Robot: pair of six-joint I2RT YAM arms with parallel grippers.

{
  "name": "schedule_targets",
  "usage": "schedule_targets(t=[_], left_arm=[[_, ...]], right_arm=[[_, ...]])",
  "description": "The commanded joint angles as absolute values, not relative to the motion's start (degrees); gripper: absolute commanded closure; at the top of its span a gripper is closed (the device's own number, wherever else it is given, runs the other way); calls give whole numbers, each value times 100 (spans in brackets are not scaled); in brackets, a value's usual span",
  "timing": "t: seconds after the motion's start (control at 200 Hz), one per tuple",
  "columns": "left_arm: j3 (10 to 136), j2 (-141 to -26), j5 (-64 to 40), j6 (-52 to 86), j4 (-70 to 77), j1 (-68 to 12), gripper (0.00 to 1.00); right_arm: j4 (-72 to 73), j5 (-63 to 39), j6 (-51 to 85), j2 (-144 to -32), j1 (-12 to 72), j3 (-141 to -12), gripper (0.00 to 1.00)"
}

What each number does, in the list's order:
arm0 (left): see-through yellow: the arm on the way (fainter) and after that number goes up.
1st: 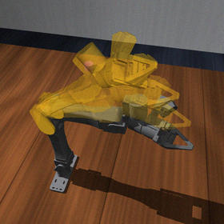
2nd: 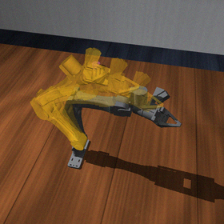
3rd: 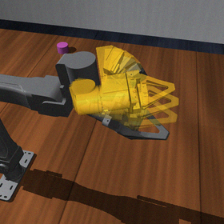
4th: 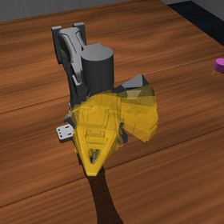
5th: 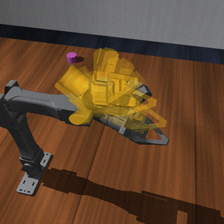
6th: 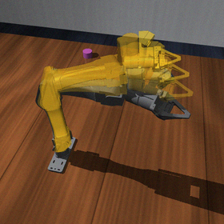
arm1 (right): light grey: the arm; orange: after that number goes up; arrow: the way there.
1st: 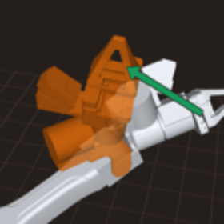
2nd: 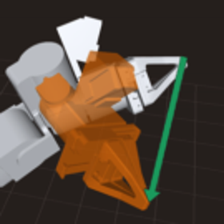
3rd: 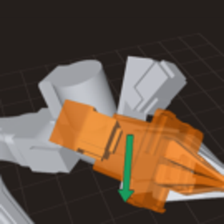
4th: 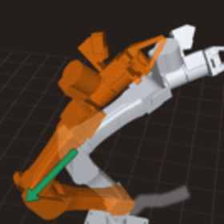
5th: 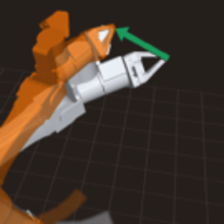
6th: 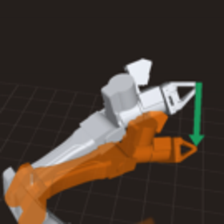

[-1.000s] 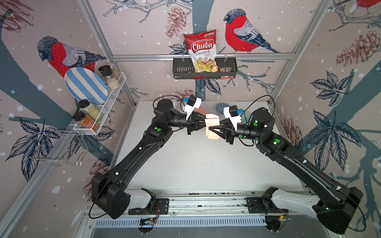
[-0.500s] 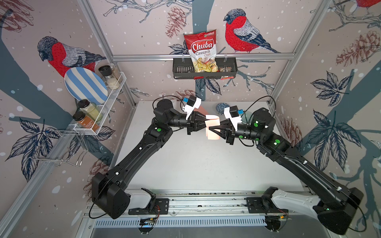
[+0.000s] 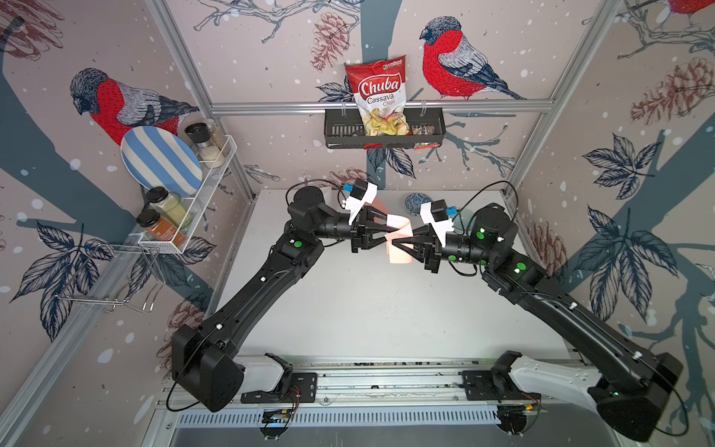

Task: Fold the square paper along the opposite sides
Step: Fold the paper.

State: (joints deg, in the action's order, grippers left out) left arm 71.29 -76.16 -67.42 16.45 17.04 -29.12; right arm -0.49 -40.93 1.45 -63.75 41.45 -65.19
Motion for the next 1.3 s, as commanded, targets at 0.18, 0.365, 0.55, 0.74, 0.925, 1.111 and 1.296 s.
schedule_targets(t=[0.18,0.365,0.55,0.74,0.925,1.111,1.296], left_arm=[[7138,-7473,-6689,1390,1513,-2819,65],[7123,-7436,-6671,1362,1500,-2790,73],[7109,-7436,-6671,1378,1552,-2795,84],[7103,-7410,-6695,1388,1582,-2795,99],[7062,-7361,-6706,1398,1641,-2795,100],[7023,-7343,-6741,1470,1768,-2795,100],[7010,-7361,-6758,1511,1815,-2790,100]], right_arm=[[204,-4112,55,-6320,4148,-6491,87],[235,-4111,69,-6334,4148,-6478,86],[237,-4101,67,-6345,4148,-6478,86],[246,-4100,62,-6345,4146,-6478,86],[266,-4101,53,-6347,4144,-6486,82],[281,-4102,46,-6381,4153,-6495,72],[282,-4113,44,-6399,4148,-6504,71]])
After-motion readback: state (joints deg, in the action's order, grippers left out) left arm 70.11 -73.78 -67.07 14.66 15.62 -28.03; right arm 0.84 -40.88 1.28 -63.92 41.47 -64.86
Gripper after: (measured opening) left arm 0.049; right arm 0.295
